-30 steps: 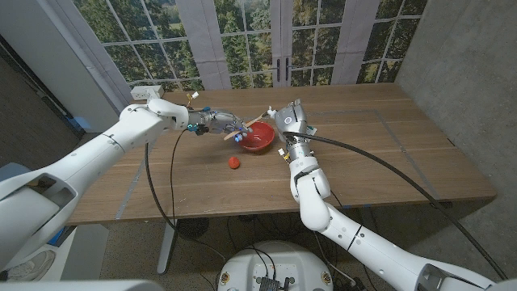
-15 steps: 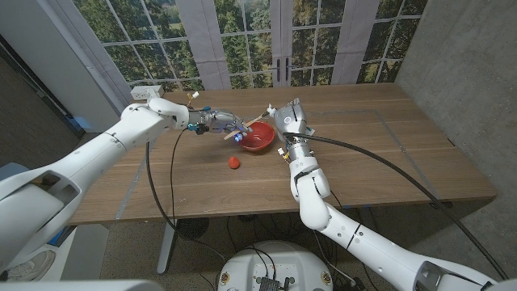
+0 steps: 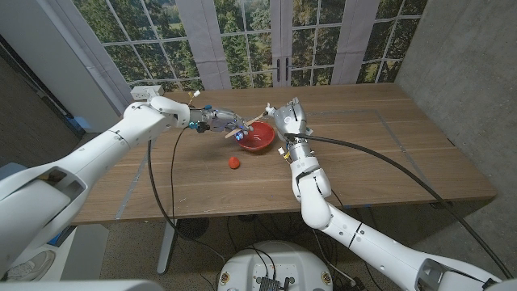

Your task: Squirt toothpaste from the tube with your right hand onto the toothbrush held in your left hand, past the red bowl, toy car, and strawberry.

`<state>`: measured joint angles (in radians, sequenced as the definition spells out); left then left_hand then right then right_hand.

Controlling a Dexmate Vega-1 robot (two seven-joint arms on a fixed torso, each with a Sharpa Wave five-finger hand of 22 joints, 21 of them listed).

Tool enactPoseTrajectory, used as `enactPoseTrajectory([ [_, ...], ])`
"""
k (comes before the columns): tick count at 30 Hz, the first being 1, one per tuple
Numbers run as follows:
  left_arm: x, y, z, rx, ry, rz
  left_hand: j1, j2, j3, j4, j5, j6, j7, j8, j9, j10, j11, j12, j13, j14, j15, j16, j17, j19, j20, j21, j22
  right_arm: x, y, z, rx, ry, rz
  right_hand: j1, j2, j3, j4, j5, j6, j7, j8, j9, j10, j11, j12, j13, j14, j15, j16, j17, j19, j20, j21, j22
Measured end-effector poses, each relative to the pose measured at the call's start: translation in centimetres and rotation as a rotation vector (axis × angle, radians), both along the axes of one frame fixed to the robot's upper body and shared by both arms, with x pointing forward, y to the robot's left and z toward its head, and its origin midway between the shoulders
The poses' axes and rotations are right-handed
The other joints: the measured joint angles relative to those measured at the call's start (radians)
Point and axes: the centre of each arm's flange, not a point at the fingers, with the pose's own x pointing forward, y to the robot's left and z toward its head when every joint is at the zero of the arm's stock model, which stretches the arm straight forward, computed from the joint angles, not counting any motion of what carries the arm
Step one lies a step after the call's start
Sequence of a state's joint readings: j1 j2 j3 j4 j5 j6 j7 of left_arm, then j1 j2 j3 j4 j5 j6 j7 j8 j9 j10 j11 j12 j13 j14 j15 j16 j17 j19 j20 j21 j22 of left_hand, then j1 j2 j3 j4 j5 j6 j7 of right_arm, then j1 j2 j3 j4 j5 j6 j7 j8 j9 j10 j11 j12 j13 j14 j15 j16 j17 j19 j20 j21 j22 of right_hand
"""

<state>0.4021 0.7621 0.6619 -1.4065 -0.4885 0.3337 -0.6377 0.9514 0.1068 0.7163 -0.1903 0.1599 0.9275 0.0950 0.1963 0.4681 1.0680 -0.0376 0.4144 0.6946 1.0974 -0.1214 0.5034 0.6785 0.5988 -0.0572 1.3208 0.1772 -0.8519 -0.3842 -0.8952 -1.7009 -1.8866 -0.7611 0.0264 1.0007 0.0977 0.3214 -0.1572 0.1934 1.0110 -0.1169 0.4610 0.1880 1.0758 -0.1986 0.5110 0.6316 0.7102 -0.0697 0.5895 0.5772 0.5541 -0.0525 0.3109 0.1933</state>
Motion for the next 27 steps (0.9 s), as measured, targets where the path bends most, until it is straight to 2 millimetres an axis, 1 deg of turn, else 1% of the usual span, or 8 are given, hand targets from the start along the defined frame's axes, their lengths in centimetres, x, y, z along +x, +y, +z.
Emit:
enactPoseTrajectory([
  [2,0.01,-0.02,0.0,0.0,0.001,-0.003,0.0,0.0,0.0,0.0,0.001,0.0,0.0,0.0,0.001,0.0,0.0,0.0,0.0,0.0,0.0,0.0,0.0,0.0,0.0,0.0,0.0,0.02,0.0,0.04,-0.004,0.0,-0.002,0.008,-0.008,-0.004,0.004,0.006,0.009,-0.009,-0.004,0.0,0.0,0.0,0.004,0.006,0.012,-0.002,0.0,0.006,-0.001,-0.001,0.0,0.0],
  [4,0.02,-0.02,0.0,0.0,0.001,-0.003,0.0,0.0,0.0,0.0,0.003,0.0,0.0,0.0,0.003,0.0,0.0,0.0,0.001,0.0,0.0,0.0,0.0,0.0,0.0,0.0,0.0,0.06,0.05,0.05,-0.012,0.006,-0.011,0.011,-0.01,-0.007,0.001,0.008,0.006,-0.014,-0.005,0.0,0.0,0.0,0.01,0.012,0.02,-0.002,0.006,0.014,-0.005,0.002,0.0,0.0],
  [9,-0.06,0.05,-0.08,0.0,0.002,-0.004,-0.003,0.003,-0.001,0.001,0.003,0.0,0.0,0.0,0.003,0.0,0.0,0.0,0.001,0.0,0.0,0.0,0.0,0.0,0.0,0.0,0.0,0.04,0.16,0.22,-0.023,0.006,-0.027,0.017,-0.017,-0.018,0.004,0.014,0.009,-0.02,-0.01,0.004,0.0,0.0,0.018,0.027,0.041,-0.009,0.019,0.034,-0.015,-0.001,0.0,0.0],
  [14,-0.24,0.2,-0.11,-0.004,-0.001,-0.002,-0.003,0.003,-0.001,0.001,0.003,0.0,0.0,0.0,0.0,0.0,0.0,0.0,0.002,0.002,0.002,0.0,0.0,0.0,0.0,0.0,0.0,0.13,0.17,0.26,-0.029,0.003,-0.044,0.017,-0.017,-0.023,0.008,0.015,0.009,-0.02,-0.01,0.005,0.0,0.0,0.029,0.042,0.04,-0.009,0.025,0.046,-0.019,0.003,0.0,0.005],
  [16,-0.26,0.21,-0.1,-0.006,-0.002,-0.002,-0.003,0.003,-0.001,0.001,0.003,0.0,0.0,0.0,0.002,0.0,0.0,0.0,0.0,0.002,0.002,0.0,0.0,0.0,0.0,0.0,0.0,0.19,0.11,0.29,-0.029,0.002,-0.048,0.017,-0.017,-0.027,0.006,0.02,0.021,-0.032,-0.014,0.005,0.003,-0.004,0.03,0.047,0.04,-0.009,0.025,0.051,-0.021,0.004,0.0,0.005],
  [22,-0.4,0.47,-0.12,-0.014,-0.004,0.007,-0.003,0.003,-0.001,0.001,0.003,0.0,0.0,0.0,0.004,0.0,0.0,-0.001,0.002,0.002,0.002,0.0,0.0,0.0,0.0,0.0,0.0,0.12,-0.32,0.64,-0.02,-0.017,-0.065,0.017,-0.017,-0.032,0.009,0.023,0.021,-0.032,-0.014,0.005,0.003,-0.004,0.038,0.056,0.04,-0.009,0.025,0.059,-0.021,0.004,0.0,0.005],
  [24,-0.4,0.54,-0.11,-0.016,-0.005,0.011,-0.003,0.003,-0.001,0.001,0.003,0.0,0.0,0.0,0.004,0.0,0.0,-0.001,0.001,0.002,0.002,0.0,0.0,0.0,0.0,0.0,0.0,0.11,-0.46,0.63,-0.018,-0.018,-0.07,0.017,-0.017,-0.032,0.009,0.023,0.021,-0.032,-0.022,0.005,0.003,-0.004,0.038,0.061,0.04,-0.009,0.025,0.06,-0.021,0.004,0.0,0.005],
  [27,-0.39,0.59,-0.08,-0.018,-0.006,0.013,-0.002,0.002,-0.001,0.001,0.003,0.0,0.0,0.0,0.004,0.0,0.0,-0.002,0.003,0.002,0.002,0.0,0.0,0.0,0.0,0.0,0.0,0.1,-0.58,0.68,-0.017,-0.019,-0.071,0.017,-0.017,-0.032,0.009,0.029,0.021,-0.032,-0.022,0.005,0.001,-0.006,0.038,0.067,0.04,-0.009,0.02,0.065,-0.025,0.001,0.0,0.005],
])
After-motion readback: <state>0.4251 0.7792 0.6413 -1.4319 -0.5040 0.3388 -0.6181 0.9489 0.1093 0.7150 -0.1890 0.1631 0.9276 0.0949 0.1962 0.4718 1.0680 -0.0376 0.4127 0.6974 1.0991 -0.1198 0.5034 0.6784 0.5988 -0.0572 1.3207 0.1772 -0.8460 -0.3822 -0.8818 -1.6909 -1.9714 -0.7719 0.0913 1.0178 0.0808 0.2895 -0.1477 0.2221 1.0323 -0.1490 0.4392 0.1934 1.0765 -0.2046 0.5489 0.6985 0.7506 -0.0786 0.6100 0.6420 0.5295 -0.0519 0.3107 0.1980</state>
